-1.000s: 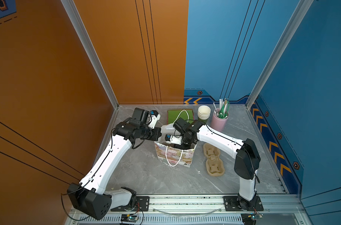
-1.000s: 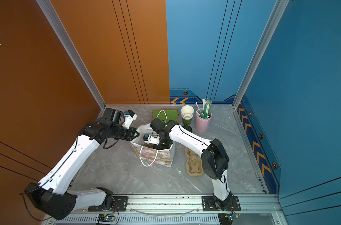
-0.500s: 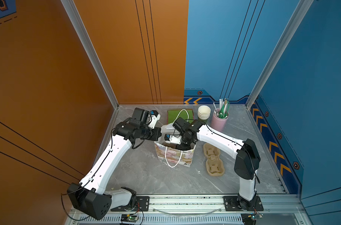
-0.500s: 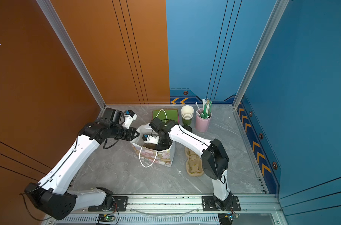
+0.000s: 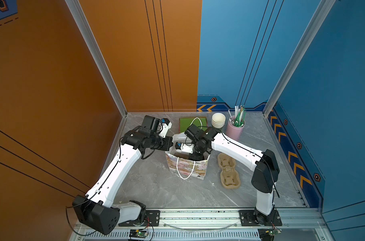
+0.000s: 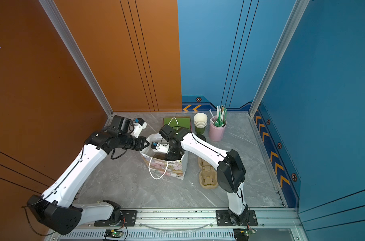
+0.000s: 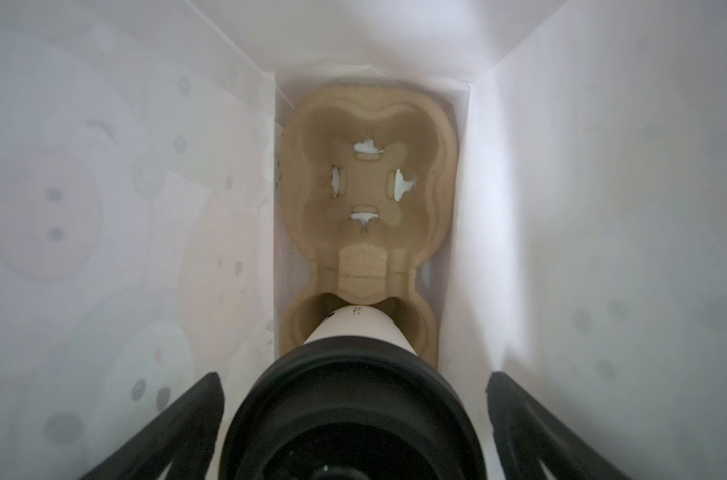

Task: Pack a coffee takeout order
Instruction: Place the coffee cup in the cup tray.

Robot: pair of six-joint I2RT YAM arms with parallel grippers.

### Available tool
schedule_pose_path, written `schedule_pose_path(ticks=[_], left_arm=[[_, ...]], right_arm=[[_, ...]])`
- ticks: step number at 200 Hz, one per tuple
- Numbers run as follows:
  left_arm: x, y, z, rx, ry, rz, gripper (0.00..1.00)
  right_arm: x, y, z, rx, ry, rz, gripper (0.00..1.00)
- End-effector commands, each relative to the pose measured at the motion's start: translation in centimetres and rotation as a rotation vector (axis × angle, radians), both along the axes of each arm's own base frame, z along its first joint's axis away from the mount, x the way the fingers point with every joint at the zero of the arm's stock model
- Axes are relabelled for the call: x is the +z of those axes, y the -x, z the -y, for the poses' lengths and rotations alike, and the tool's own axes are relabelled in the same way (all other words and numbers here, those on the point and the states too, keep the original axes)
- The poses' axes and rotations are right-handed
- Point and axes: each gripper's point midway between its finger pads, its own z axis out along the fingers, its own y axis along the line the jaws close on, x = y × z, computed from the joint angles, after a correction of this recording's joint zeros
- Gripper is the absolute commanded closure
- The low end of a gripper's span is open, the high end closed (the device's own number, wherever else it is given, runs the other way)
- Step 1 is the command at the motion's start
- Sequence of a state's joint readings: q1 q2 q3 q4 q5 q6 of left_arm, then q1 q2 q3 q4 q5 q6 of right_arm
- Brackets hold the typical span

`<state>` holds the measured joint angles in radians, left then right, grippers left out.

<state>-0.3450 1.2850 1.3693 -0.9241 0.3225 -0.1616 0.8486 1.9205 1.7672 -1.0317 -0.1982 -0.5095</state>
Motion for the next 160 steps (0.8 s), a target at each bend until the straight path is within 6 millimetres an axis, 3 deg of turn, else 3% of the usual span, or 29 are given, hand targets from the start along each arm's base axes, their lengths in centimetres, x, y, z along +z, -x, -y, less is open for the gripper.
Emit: schedule_pose_path(ticks=[1,99,160], left_arm=[[0.5,-0.3,0.0,0.000,0.015,0.014,1.00],[0.3,-0.2,0.0,0.002,0.014,0.010,1.00],[0.0,-0.1,-0.1,0.006,0.010,0.003,1.00]], right_arm=[[3.8,0.4,-0.4,0.010,-0.061,0.045,0.00],[6.7,0.3,-1.4,0.006,-0.139,0.074,0.00],[10.6,0.4,-1.8,0.006,-0.225,0.122,0.00]])
